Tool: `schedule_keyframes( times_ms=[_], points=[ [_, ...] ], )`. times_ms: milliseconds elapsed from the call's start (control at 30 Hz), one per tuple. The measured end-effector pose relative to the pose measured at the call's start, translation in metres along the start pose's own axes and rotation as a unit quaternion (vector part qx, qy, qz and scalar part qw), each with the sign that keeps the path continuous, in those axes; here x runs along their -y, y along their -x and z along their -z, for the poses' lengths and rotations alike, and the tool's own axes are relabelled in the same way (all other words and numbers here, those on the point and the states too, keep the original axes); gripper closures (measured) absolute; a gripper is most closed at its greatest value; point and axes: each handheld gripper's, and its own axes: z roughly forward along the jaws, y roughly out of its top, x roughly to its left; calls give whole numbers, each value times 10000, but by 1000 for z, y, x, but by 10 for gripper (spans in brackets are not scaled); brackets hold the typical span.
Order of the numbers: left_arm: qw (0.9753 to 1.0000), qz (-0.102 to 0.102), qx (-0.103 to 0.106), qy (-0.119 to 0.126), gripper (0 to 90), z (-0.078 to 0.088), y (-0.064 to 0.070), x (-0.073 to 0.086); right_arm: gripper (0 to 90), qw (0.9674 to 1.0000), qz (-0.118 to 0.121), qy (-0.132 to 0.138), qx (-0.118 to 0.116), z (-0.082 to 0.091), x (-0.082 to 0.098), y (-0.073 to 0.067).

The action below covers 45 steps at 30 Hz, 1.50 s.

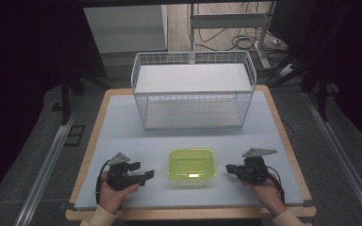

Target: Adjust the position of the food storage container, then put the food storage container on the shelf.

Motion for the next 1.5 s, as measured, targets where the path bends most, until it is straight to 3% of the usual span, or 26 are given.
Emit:
schedule_keyframes(
  times_ms=[100, 233, 267, 433, 467, 567, 833, 1067, 1500],
  points=[
    [10000, -3, 2, 7, 247, 0, 0, 0, 861, 9999, -96, 50, -110, 4, 0, 2],
    [10000, 18, 13, 13, 248, 1, 0, 0, 765, 9994, -209, 124, -227, 7, 0, 4],
    [10000, 26, 26, 10, 248, 0, 1, 0, 708, 9994, -224, 132, -246, 7, 0, 4],
    [9999, 64, 96, -5, 254, 0, 1, -2, 598, 9985, -331, 179, -389, 8, 1, 5],
    [9999, 79, 128, -10, 257, -1, 1, -2, 523, 9977, -419, 223, -481, 9, 1, 6],
    [9997, 128, 219, -33, 260, -2, 2, -4, 459, 9963, -531, 261, -628, 11, 1, 7],
    [9986, 288, 439, -5, 262, -3, 1, -9, 421, 9924, -787, 362, -869, 12, 0, 9],
    [9980, 360, 525, -16, 262, -4, 2, -12, 411, 9909, -875, 423, -926, 13, -2, 8],
    [9935, 679, 914, -80, 302, -18, 3, -22, 426, 9865, -1068, 385, -1176, 7, -7, 5]
  ],
)
